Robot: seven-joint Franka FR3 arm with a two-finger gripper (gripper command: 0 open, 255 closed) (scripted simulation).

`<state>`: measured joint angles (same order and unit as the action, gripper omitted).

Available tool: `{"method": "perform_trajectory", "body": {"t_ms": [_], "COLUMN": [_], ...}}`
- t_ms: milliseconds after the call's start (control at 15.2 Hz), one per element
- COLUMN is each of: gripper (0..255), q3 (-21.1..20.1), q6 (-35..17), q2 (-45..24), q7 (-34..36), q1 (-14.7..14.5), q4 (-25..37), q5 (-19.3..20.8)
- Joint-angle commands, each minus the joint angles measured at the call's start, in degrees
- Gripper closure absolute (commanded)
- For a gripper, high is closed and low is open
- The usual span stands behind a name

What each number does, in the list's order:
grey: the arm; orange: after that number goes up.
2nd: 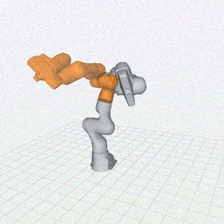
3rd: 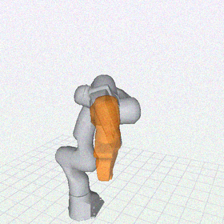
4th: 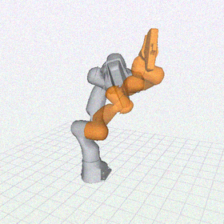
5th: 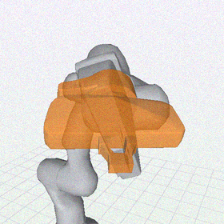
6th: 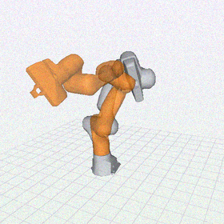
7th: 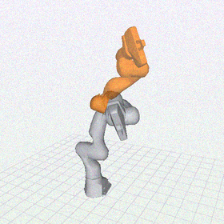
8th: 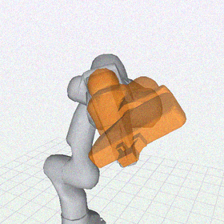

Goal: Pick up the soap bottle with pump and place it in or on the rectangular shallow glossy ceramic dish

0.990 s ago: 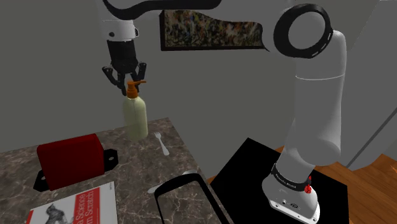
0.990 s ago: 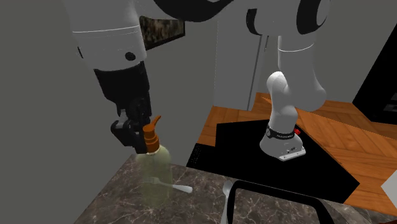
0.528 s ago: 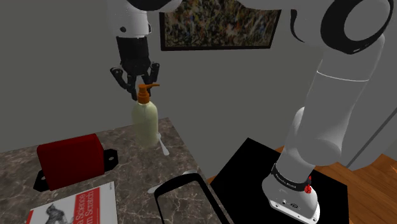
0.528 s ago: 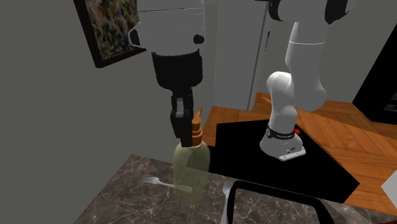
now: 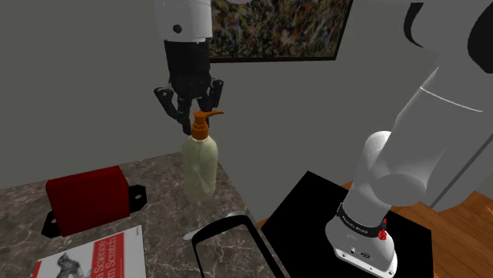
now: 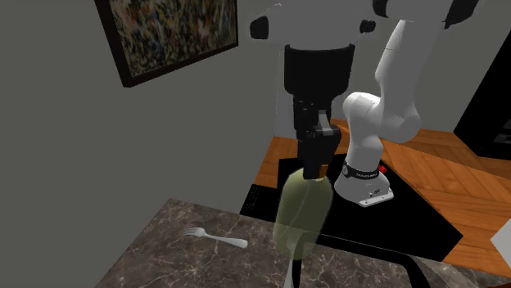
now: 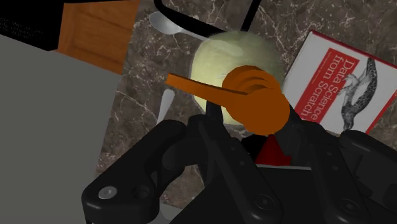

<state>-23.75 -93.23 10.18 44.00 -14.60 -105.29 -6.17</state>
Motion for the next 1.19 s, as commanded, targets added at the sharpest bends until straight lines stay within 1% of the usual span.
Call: {"method": "perform_trajectory", "body": {"t_ms": [0,330,660,1122], "gripper": [255,255,255,255], "q3": [-0.4,-1.9,-3.7,-4.2], "q6": [0.8,3.2,6.3,1.1], "q2": [3.2,10.4,16.4,17.6], "q7": [0.9,4.1,8.0,7.3], "q1": [-0.7,-3.1,-5.7,-6.1], "q4": [-2.0,-5.9,-8.0,-14.3], "q5": [-1.4,-4.8,-8.2,-8.9]}}
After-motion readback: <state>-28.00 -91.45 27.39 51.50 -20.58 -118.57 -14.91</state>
